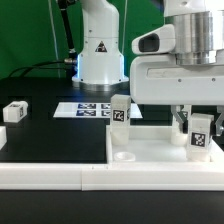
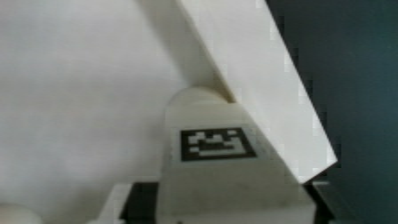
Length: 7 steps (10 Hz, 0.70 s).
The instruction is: Assemble square table
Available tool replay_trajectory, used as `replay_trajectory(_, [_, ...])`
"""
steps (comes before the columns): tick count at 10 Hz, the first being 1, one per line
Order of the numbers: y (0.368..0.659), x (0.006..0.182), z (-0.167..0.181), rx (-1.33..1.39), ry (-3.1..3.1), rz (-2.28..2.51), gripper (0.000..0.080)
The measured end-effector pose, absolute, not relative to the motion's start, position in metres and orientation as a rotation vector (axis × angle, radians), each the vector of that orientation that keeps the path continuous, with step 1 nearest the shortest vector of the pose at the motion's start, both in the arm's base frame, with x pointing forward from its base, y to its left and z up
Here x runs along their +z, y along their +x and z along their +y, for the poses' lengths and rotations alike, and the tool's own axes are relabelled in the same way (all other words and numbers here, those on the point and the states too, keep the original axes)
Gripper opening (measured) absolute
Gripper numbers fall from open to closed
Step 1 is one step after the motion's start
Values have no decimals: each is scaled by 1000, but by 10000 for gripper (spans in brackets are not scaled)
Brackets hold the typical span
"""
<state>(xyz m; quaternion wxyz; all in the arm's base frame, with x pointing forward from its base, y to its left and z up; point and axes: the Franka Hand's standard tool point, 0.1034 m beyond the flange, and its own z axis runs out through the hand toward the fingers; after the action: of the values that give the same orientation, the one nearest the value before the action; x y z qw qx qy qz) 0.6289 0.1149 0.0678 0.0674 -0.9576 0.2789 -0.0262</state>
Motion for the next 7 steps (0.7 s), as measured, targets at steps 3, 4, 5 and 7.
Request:
replay_trajectory(3, [630,68,117,77,-2594,1540,289])
replay_trajectory(4, [631,67,114,91,-2500,1674,289])
replay_trajectory(5, [631,67,115,103,-2412,1794,290])
replay_trajectory(7, [631,67,116,125,-2259,1982,290])
